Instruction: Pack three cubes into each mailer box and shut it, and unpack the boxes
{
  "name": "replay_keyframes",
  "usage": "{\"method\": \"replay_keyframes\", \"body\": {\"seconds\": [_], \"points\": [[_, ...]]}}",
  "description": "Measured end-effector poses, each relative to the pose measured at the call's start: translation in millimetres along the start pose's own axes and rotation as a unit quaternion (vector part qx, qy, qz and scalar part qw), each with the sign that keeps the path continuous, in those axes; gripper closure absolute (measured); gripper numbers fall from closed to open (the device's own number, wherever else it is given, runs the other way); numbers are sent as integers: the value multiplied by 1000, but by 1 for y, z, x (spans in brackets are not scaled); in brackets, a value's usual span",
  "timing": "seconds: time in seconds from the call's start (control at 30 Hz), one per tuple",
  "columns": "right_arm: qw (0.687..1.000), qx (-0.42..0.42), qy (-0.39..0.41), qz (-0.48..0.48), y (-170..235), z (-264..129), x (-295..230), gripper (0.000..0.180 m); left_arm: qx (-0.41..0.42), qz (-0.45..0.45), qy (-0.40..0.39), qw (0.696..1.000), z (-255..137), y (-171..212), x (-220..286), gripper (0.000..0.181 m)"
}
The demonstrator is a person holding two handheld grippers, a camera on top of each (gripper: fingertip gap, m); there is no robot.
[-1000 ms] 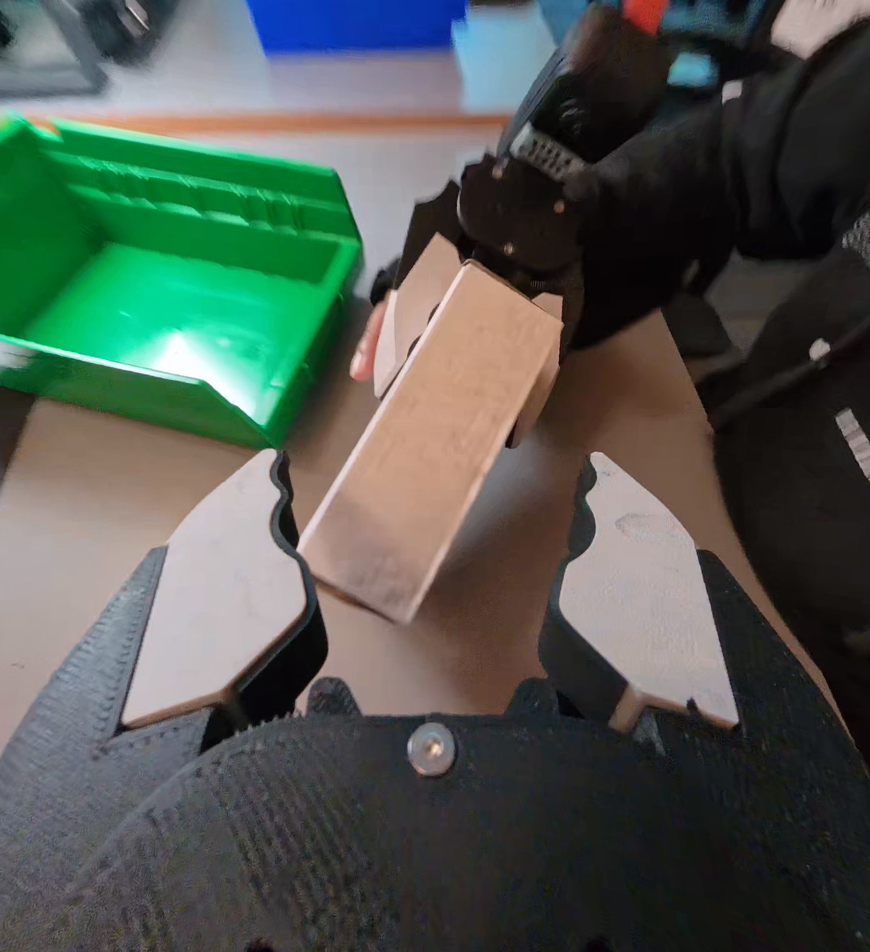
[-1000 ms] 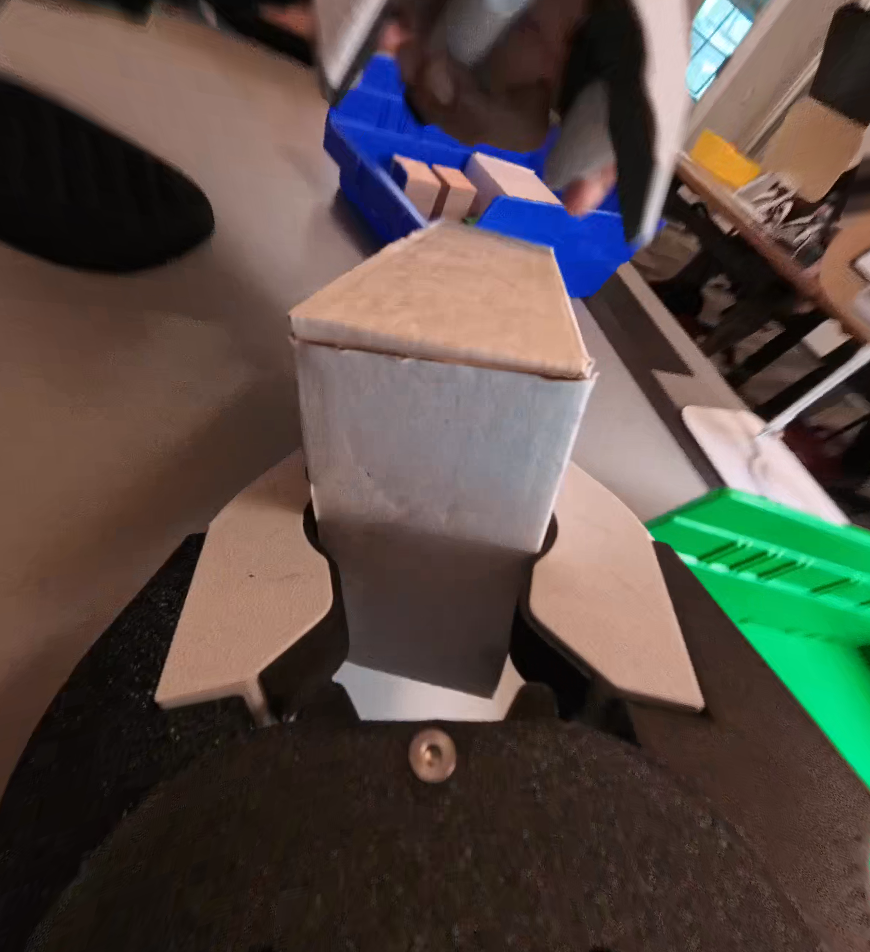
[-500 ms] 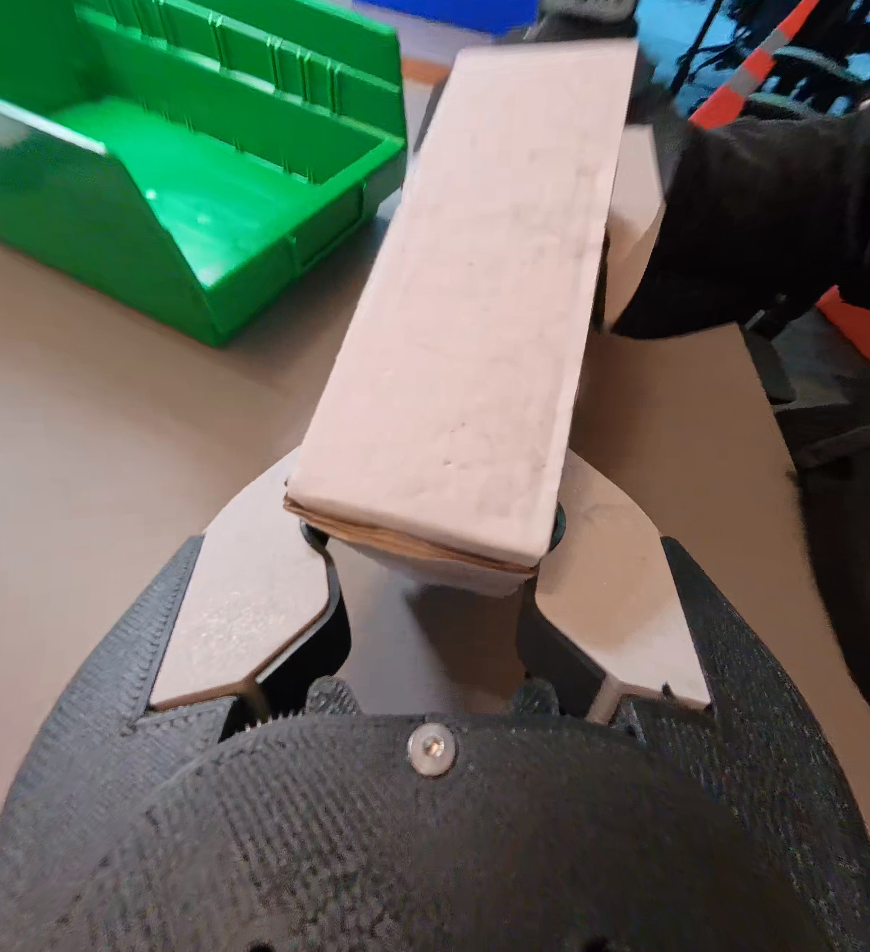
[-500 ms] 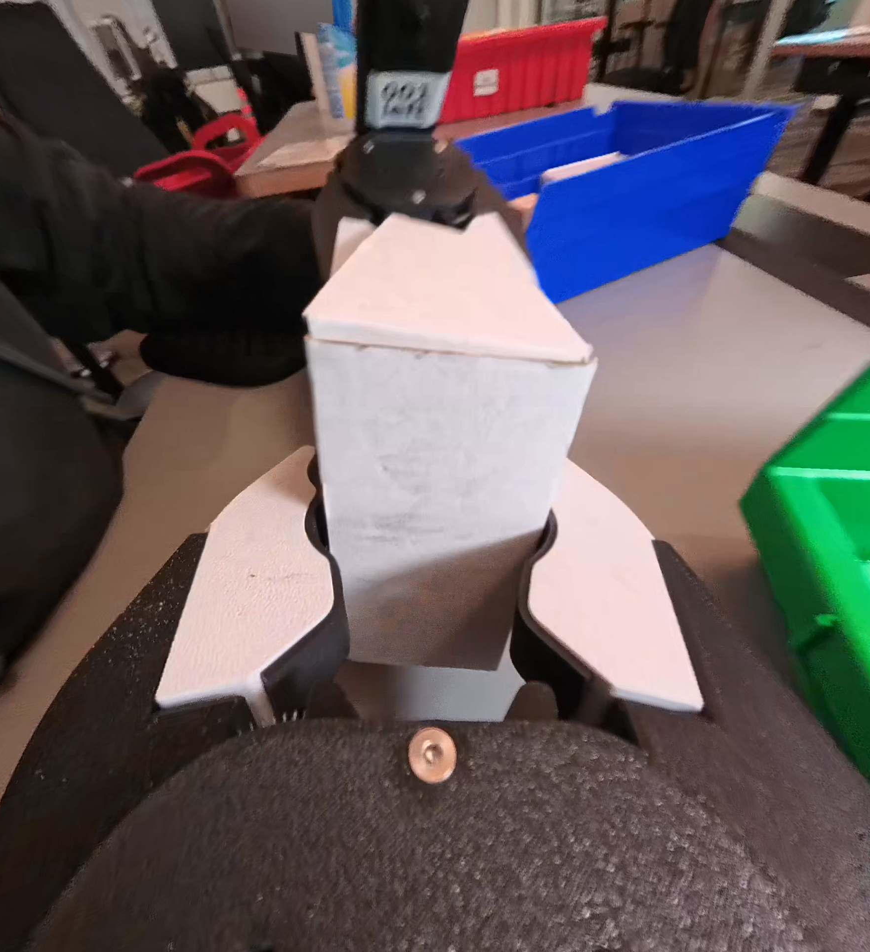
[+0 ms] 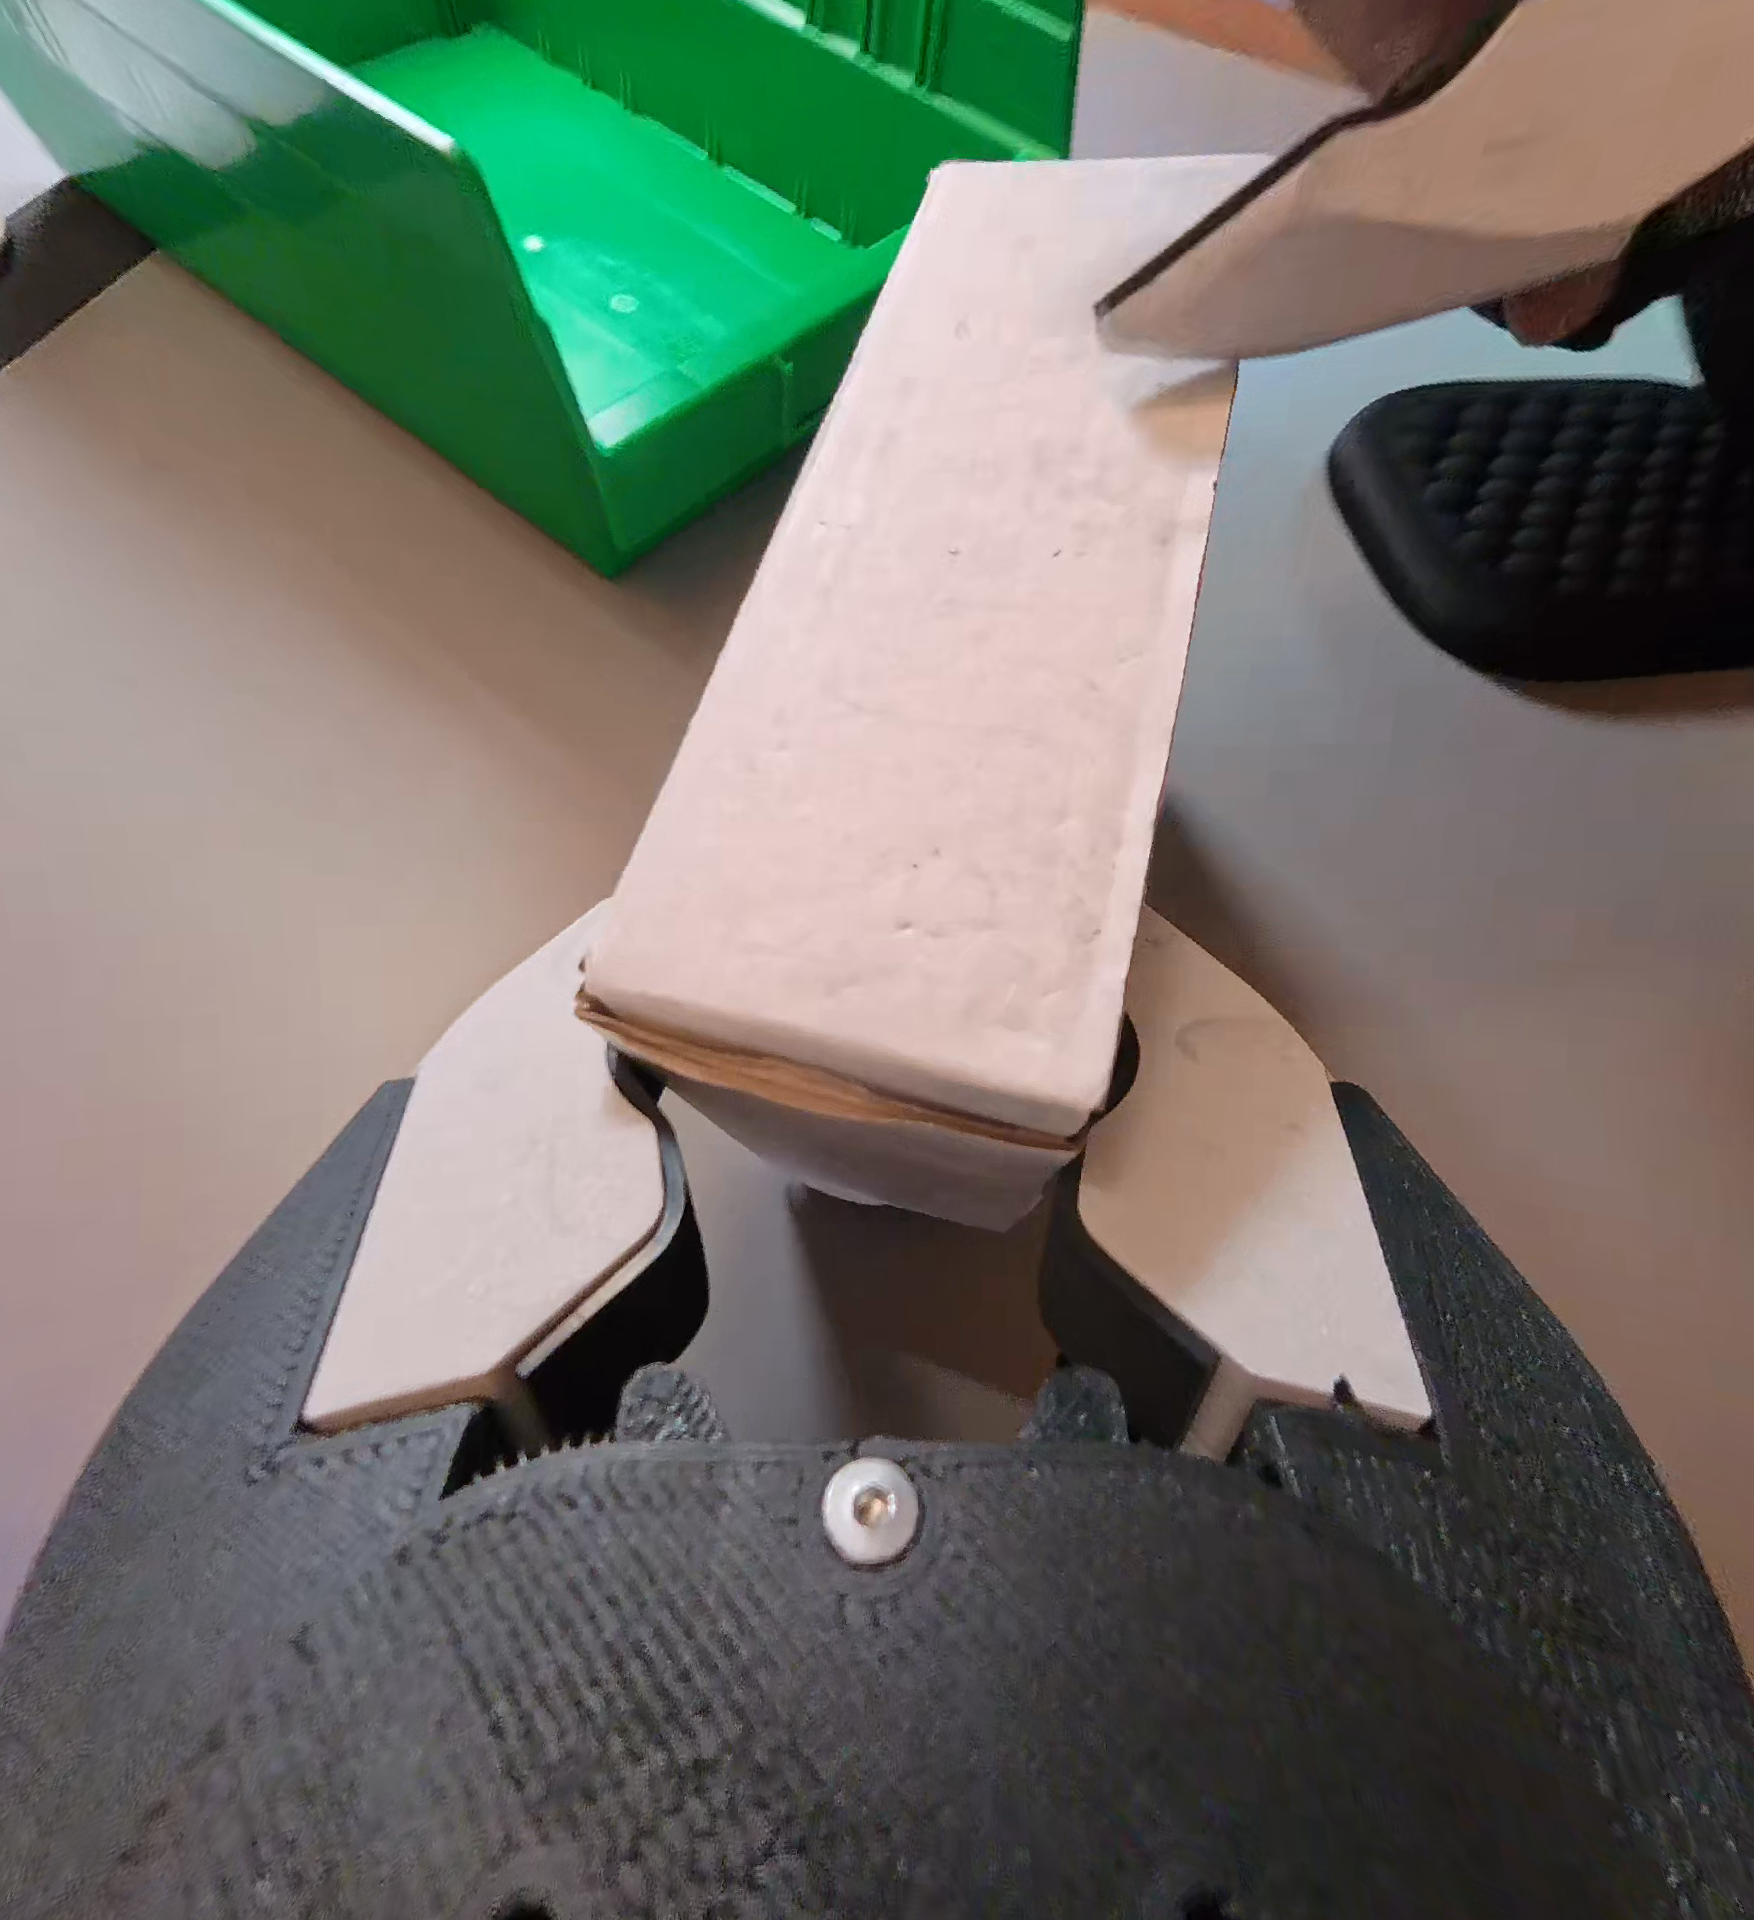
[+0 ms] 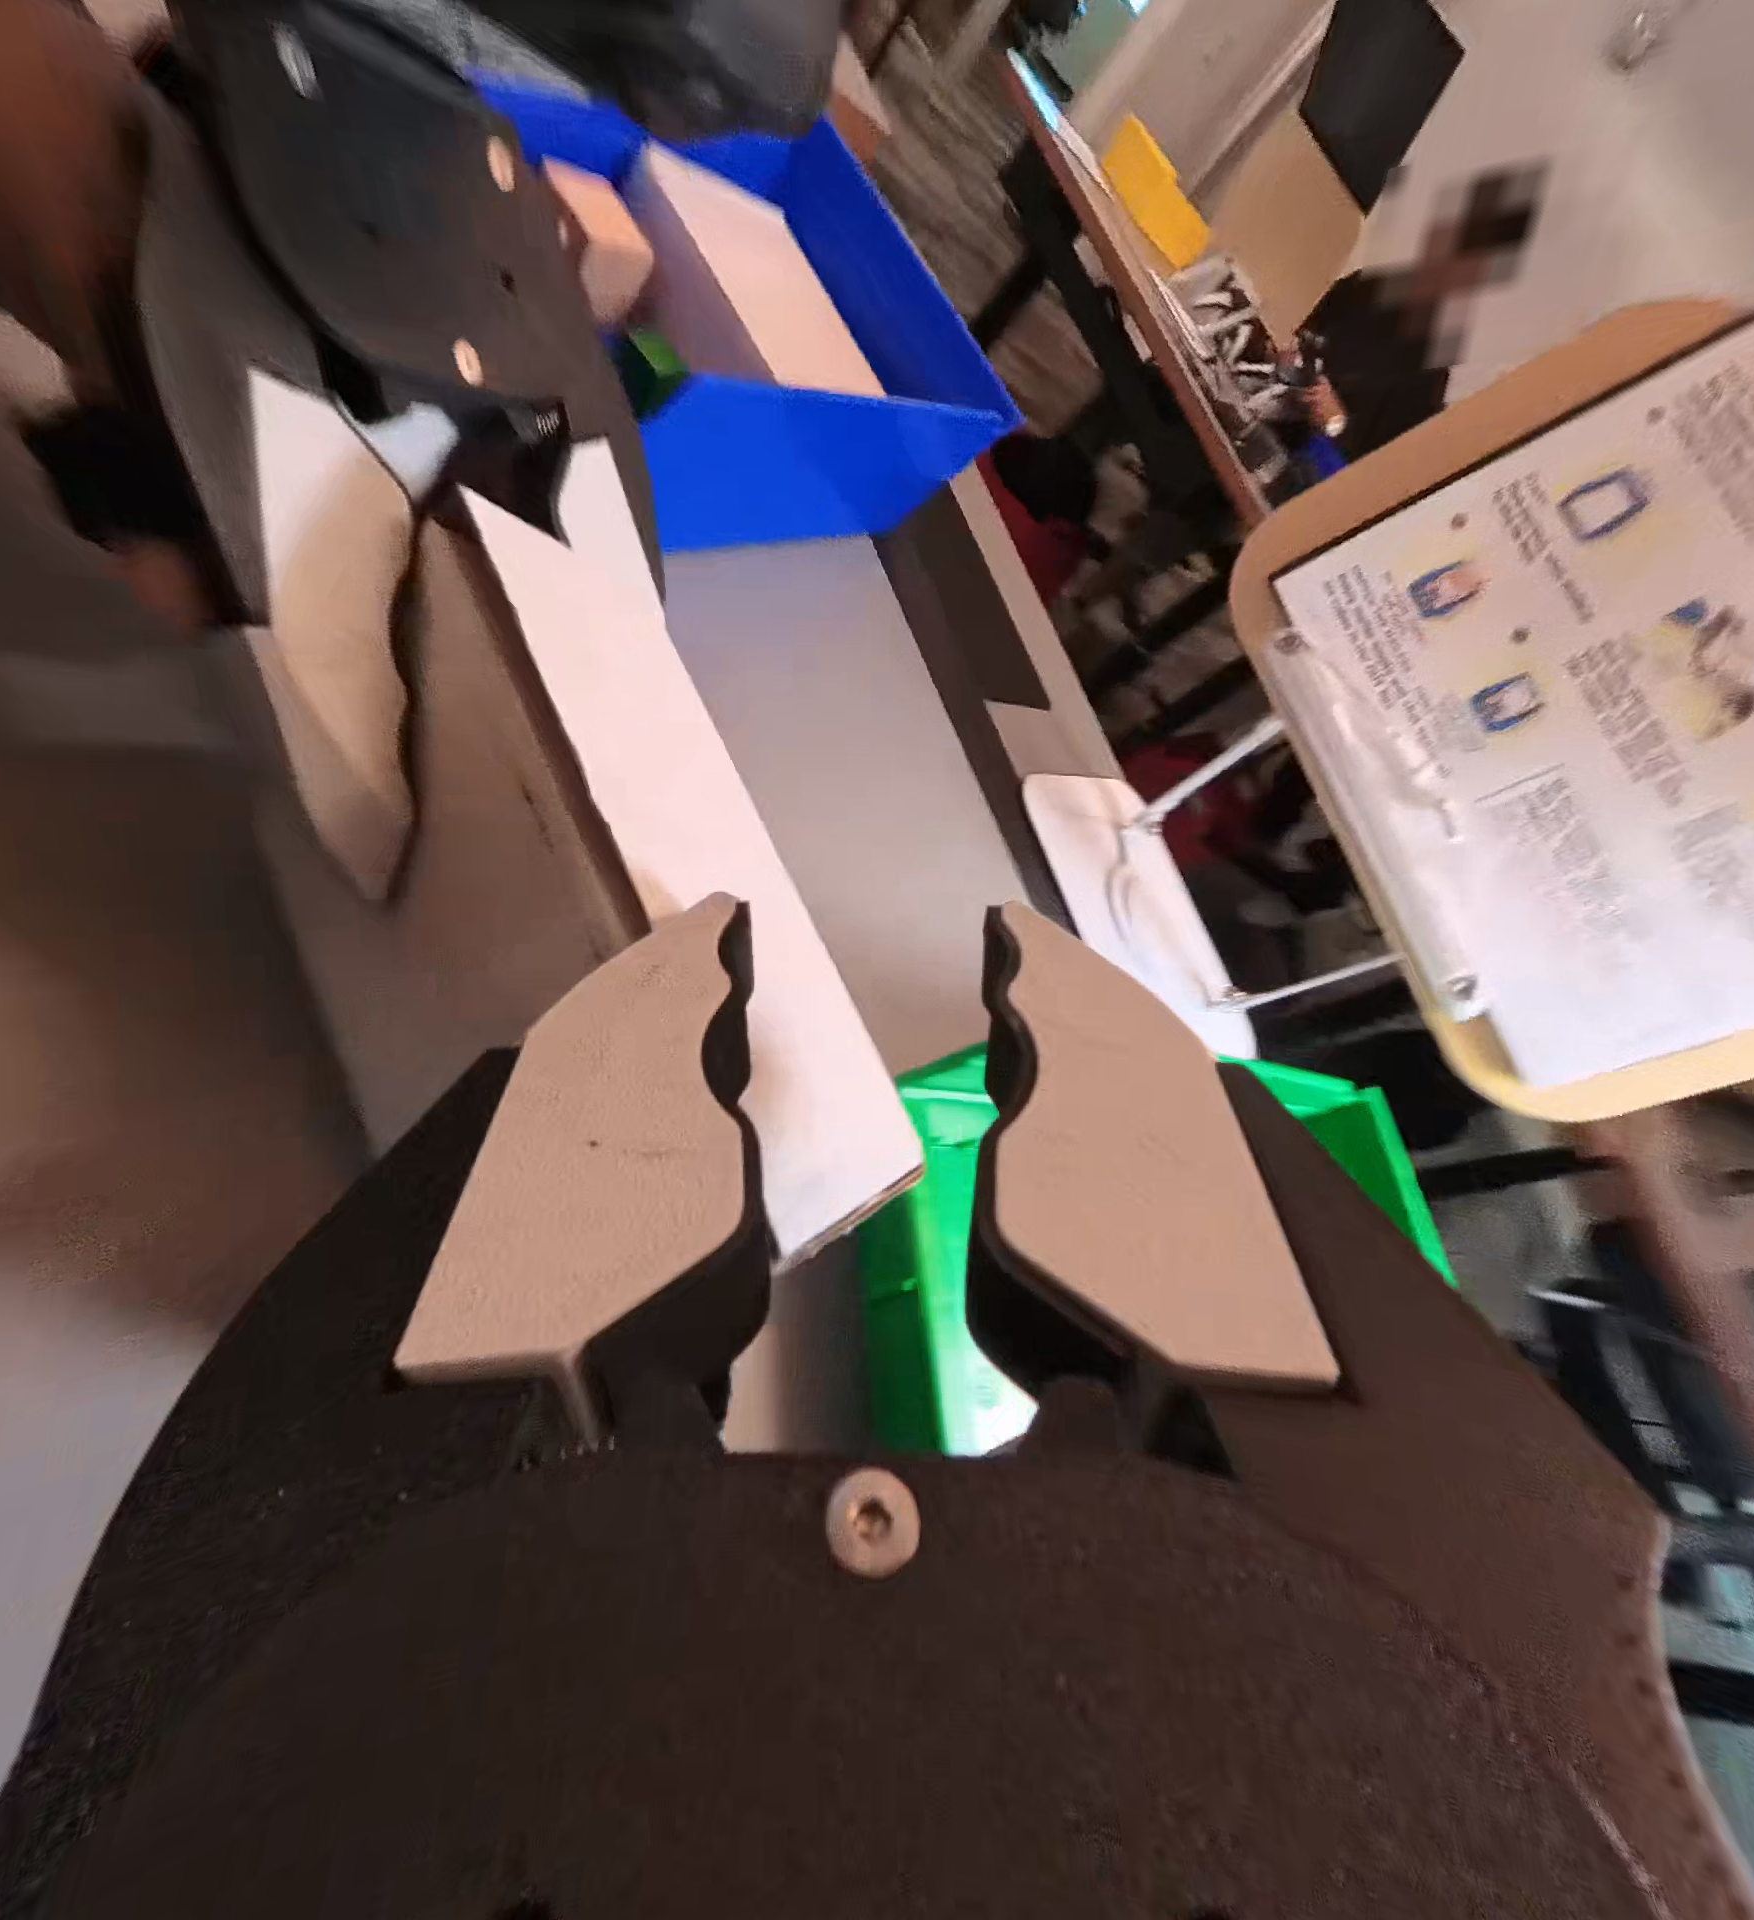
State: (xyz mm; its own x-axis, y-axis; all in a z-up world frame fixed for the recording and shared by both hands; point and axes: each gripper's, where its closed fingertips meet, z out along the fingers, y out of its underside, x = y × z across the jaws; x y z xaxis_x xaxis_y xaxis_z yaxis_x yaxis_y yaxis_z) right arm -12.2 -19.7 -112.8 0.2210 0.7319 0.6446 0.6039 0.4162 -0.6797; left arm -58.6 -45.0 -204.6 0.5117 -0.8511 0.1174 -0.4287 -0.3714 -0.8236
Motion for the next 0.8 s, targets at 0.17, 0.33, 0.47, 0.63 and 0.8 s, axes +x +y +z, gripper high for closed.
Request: {"method": "replay_keyframes", "body": {"seconds": [0.17,0.33,0.47,0.63,0.8], "points": [[998,11,-47,-35,-24,10,-24,135,-18,-22,-36,999,-5,9,-11,99],[995,-40,-20,-88,-10,21,-24,136,-22,-18,-46,999,-7,11,-16,99],[995,-39,-9,-94,-13,26,-20,135,-23,-14,-55,998,-11,11,-20,99],[981,-64,19,-181,-17,35,-21,140,-24,3,-73,997,-13,12,-25,100],[964,-86,13,-252,-16,42,-29,162,-25,46,-86,995,-14,11,-24,102]]}}
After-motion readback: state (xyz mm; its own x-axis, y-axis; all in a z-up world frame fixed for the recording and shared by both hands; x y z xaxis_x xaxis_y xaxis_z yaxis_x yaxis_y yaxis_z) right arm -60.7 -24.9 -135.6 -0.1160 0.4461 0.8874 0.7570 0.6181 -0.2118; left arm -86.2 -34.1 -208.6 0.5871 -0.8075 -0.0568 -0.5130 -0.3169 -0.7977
